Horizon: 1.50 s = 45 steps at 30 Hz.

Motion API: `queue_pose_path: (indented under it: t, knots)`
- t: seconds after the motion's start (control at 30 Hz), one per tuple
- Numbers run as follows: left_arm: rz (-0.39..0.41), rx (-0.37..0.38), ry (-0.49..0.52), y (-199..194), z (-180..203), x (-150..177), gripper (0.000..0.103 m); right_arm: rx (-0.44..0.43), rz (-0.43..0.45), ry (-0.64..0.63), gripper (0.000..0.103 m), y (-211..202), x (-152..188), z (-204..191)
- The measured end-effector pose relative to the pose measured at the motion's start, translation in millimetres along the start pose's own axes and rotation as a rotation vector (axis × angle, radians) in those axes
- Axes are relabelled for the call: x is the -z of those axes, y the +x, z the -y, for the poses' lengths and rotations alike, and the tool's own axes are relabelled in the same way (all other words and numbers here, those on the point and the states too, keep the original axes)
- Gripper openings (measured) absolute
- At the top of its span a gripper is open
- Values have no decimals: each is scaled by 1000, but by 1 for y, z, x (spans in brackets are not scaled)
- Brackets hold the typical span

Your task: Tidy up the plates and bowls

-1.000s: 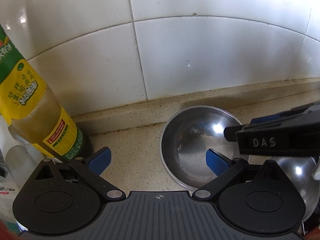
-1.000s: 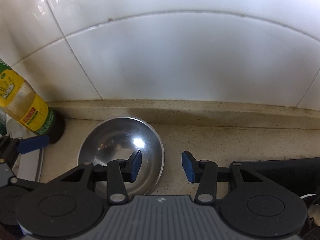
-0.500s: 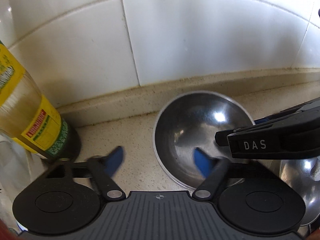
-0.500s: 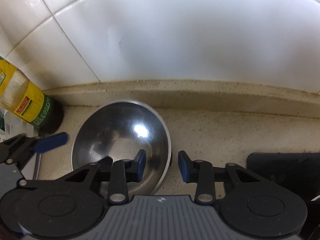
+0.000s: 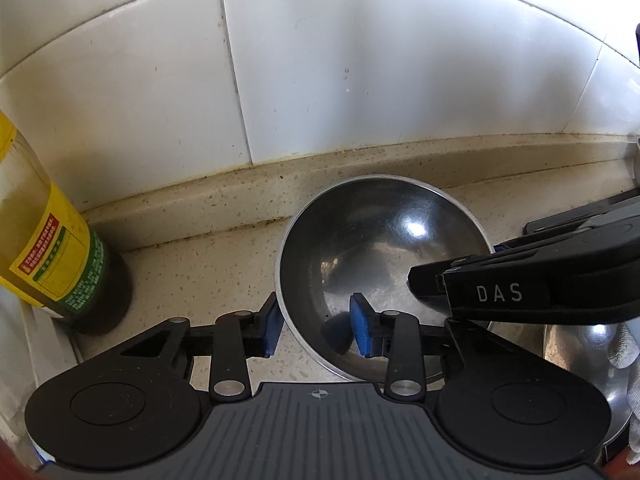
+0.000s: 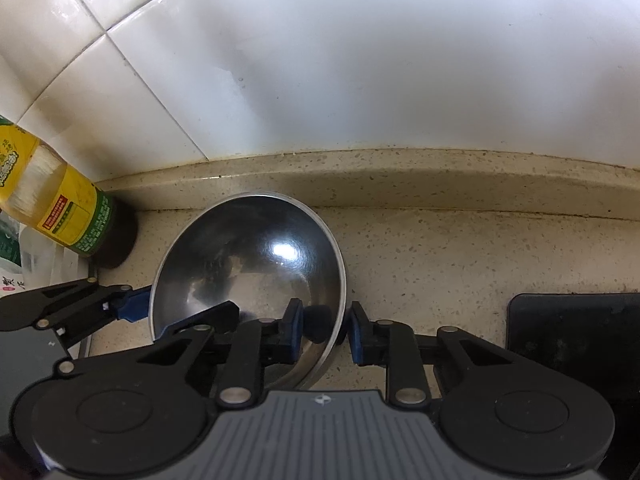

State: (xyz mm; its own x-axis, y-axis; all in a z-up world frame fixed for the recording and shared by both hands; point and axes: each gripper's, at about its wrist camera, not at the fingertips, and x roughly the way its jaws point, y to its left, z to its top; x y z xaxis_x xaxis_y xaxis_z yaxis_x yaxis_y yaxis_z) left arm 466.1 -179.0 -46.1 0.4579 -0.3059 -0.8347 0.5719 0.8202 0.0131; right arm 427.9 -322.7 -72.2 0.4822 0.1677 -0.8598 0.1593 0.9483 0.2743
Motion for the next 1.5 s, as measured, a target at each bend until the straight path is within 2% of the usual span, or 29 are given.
queue_pose_path:
  t: [0.1, 0.37, 0.63, 0.87, 1.17, 1.5]
  knots:
    - [8, 17, -2, 0, -2, 0, 43, 0, 2, 8, 23, -1, 1, 1]
    - [35, -2, -7, -13, -2, -2, 42, -19, 34, 9, 23, -17, 0, 1]
    - [81, -12, -1, -44, 2, -5, 42, -21, 78, 1, 23, -47, 0, -8]
    - [137, -18, 14, -90, 11, -2, 44, -23, 130, -14, 24, -89, 10, -21]
    - [204, -49, 25, -147, 19, 16, 48, -38, 188, -60, 24, -138, 33, -43]
    - [221, -45, 35, -180, 30, 46, 53, -50, 190, -77, 24, -165, 68, -57]
